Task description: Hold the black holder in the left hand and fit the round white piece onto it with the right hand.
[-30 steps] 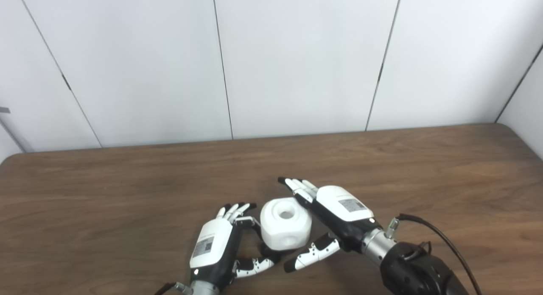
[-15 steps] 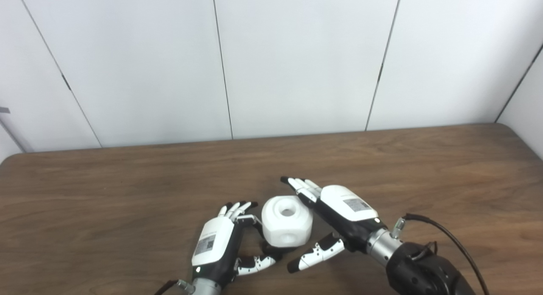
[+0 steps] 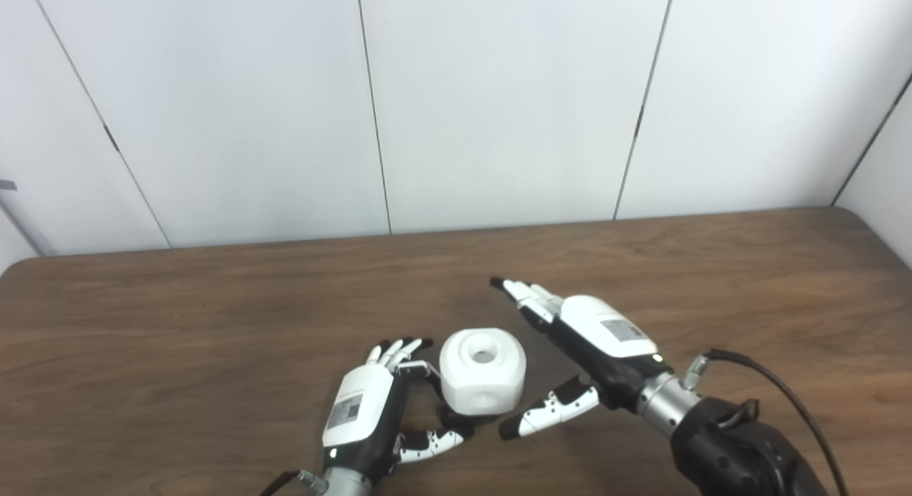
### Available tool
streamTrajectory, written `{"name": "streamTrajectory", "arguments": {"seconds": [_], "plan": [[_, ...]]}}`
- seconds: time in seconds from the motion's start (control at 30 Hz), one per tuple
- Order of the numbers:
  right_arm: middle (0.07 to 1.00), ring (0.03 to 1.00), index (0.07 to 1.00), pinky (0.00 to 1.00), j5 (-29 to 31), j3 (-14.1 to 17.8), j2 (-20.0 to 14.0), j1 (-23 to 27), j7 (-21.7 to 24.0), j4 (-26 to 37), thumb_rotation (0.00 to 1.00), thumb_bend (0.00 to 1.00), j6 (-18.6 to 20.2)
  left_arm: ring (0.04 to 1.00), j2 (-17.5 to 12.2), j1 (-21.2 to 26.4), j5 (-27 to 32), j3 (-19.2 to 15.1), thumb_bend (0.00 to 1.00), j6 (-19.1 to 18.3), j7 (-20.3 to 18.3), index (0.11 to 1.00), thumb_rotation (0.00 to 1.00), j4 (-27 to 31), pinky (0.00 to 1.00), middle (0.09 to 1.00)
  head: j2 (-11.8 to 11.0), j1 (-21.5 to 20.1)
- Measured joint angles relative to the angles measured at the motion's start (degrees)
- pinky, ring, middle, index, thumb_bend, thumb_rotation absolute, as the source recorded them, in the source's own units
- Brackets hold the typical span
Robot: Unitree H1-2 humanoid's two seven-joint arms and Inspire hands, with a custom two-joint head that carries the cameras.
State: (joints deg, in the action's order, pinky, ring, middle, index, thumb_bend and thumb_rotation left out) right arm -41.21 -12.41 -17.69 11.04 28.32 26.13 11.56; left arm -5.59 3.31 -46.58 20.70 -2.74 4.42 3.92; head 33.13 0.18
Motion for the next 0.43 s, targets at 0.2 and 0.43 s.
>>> {"name": "streamTrajectory", "arguments": {"seconds": [0.2, 0.43], "plan": [[1.0, 1.0, 1.0, 0.94, 0.5, 2.2, -1.7, -0.2, -0.2, 0.0, 0.56, 1.0, 0.0, 0.943, -0.1, 0.0, 0.7, -0.2, 0.52, 0.0, -0.2, 0.482, 0.05, 0.0, 1.0, 0.893, -0.1, -0.4], [1.0, 1.0, 1.0, 0.96, 1.0, 4.6, -3.1, -2.2, -1.3, 0.0, 0.54, 1.0, 0.0, 0.946, -0.5, 0.1, 1.3, -0.4, 0.52, -0.1, -1.0, 0.482, 0.05, 0.0, 1.0, 0.894, -0.4, -1.6]]}}
